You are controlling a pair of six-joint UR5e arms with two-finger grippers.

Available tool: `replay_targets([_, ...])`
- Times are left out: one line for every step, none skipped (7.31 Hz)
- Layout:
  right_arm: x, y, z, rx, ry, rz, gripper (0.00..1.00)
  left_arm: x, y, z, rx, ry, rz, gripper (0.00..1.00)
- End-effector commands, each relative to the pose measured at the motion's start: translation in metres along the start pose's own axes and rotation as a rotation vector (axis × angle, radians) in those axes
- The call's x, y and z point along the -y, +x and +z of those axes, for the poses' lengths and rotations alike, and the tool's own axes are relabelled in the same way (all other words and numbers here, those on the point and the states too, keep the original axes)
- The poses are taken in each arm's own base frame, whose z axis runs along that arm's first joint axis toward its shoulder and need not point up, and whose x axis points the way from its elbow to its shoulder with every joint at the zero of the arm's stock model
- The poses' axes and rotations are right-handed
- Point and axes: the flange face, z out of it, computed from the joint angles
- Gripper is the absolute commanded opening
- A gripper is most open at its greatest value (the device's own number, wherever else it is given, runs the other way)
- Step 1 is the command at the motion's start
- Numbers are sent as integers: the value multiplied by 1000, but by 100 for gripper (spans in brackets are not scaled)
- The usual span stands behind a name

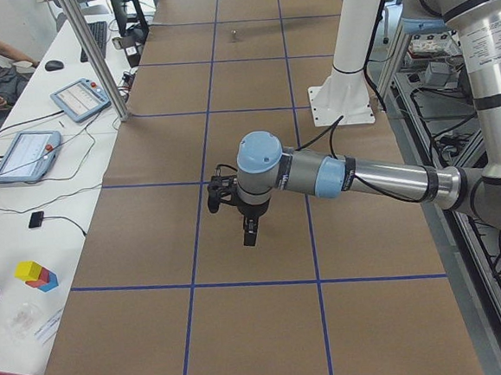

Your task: Assemble PPR valve and pipe with both arms

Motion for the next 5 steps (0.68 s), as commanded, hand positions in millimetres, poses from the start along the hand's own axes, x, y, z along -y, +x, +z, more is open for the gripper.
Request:
replay_targets([-6, 1, 5, 41, -10, 12, 100, -5, -4, 3, -2, -7, -11, 100])
replay_targets([-10, 0, 4, 53, -13, 15, 100, 1, -2, 4, -1, 3, 8, 100])
replay_targets([-12, -3, 1, 56, -8, 10, 100, 1, 2, 1, -7, 19, 25, 100])
replay_targets([-12, -6, -1, 56, -4, 6, 100, -1, 4, 0, -9, 46, 55, 100])
replay_targets([-13, -5, 0, 58, -7, 15, 100, -6, 1, 2, -12, 47, 54, 100])
